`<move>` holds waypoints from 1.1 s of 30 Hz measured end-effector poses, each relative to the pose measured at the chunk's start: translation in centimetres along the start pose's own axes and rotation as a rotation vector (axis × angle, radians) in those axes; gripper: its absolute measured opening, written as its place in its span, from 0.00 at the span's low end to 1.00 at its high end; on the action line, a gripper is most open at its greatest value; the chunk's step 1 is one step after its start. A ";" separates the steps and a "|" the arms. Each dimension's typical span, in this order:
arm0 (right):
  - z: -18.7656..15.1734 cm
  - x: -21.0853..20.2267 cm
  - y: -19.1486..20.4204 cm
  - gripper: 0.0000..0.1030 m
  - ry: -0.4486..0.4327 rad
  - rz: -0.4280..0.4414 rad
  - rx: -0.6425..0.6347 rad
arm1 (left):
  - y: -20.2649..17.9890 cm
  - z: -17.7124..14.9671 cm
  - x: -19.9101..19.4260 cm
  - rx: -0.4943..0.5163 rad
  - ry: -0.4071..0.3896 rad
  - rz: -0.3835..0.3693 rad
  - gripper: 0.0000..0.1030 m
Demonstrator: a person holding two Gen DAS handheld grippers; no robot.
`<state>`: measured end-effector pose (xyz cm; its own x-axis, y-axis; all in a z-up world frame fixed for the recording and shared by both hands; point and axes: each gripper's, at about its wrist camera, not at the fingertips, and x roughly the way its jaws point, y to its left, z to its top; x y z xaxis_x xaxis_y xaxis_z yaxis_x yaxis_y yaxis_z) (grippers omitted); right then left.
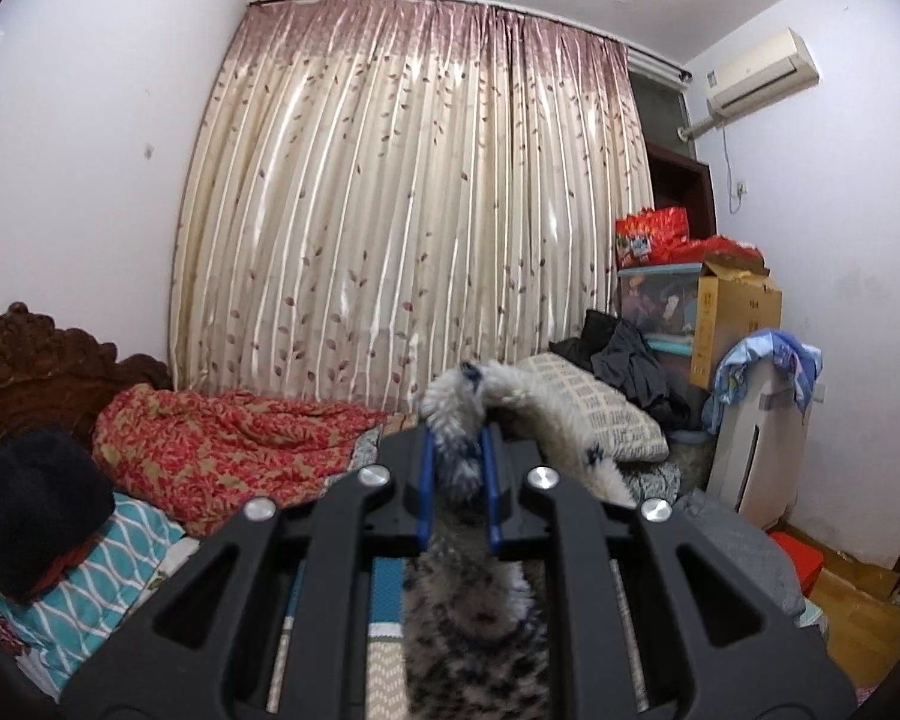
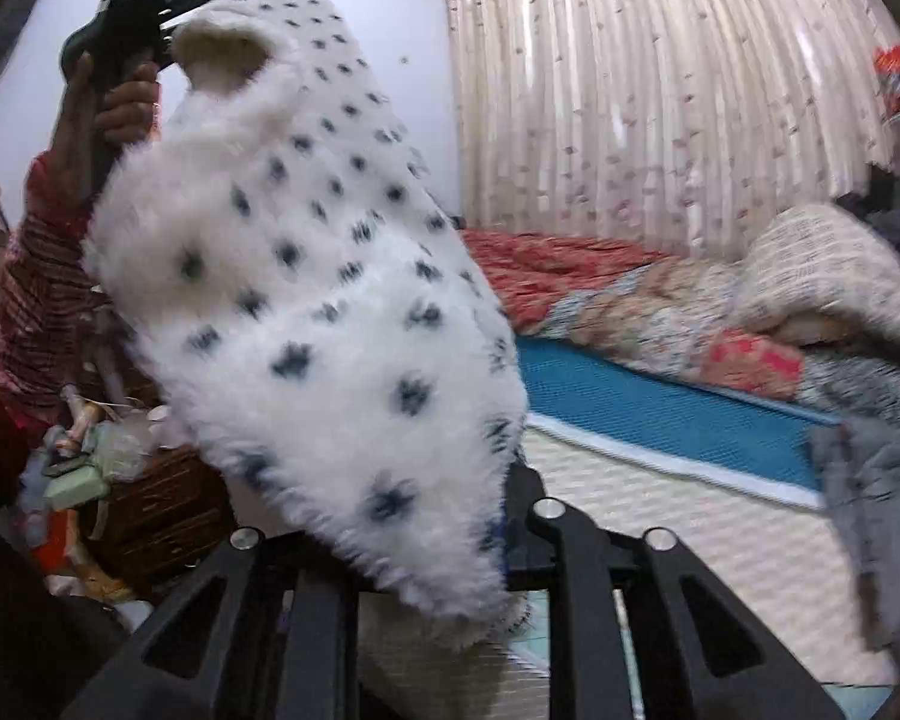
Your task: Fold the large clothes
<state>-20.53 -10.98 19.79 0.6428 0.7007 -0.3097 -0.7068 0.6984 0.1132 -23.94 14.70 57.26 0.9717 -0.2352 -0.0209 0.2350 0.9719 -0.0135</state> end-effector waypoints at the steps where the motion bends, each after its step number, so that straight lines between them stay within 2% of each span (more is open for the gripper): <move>1: -0.2 0.6 0.6 0.51 -0.001 0.051 0.016 | -0.2 0.0 0.2 0.003 0.008 -0.001 0.12; 6: -0.1 2.3 1.1 0.53 0.048 0.181 0.072 | 0.1 -0.3 0.3 0.020 0.037 0.014 0.12; 9: -0.1 2.4 1.0 0.56 0.060 0.170 0.065 | 1.0 -0.3 -0.2 0.011 0.039 0.028 0.12; 12: 0.2 1.7 0.0 0.62 0.033 0.226 0.132 | 2.2 0.0 -0.7 -0.006 0.035 0.040 0.12; 18: 1.6 0.2 -2.5 0.62 -0.011 0.269 0.212 | 2.9 0.0 -1.1 -0.014 0.032 0.036 0.12; 19: 2.4 -0.2 -2.7 0.58 -0.019 0.230 0.203 | 2.7 0.0 -1.0 -0.014 0.034 0.036 0.12; 20: 2.9 -0.5 -2.5 0.41 -0.022 0.156 0.171 | 2.8 0.1 -1.0 -0.013 0.034 0.034 0.12; 21: 3.8 -1.0 -2.4 0.35 -0.030 0.092 0.141 | 3.0 0.2 -1.2 -0.012 0.034 0.035 0.12; 25: 8.7 -5.8 -2.5 0.35 -0.175 -0.072 0.071 | 3.4 0.9 -2.4 -0.002 0.001 0.050 0.12; 28: 14.2 -11.4 -1.9 0.35 -0.316 -0.203 0.002 | 3.9 2.1 -4.7 0.004 -0.051 0.066 0.12; 33: 22.3 -19.5 0.0 0.35 -0.474 -0.330 -0.055 | 4.8 4.5 -8.6 -0.003 -0.128 0.075 0.12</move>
<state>-26.46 -21.32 46.90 0.8851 0.4446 0.1378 -0.4523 0.8914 0.0289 -31.08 21.40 61.88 0.9815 -0.1592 0.1062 0.1622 0.9866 -0.0201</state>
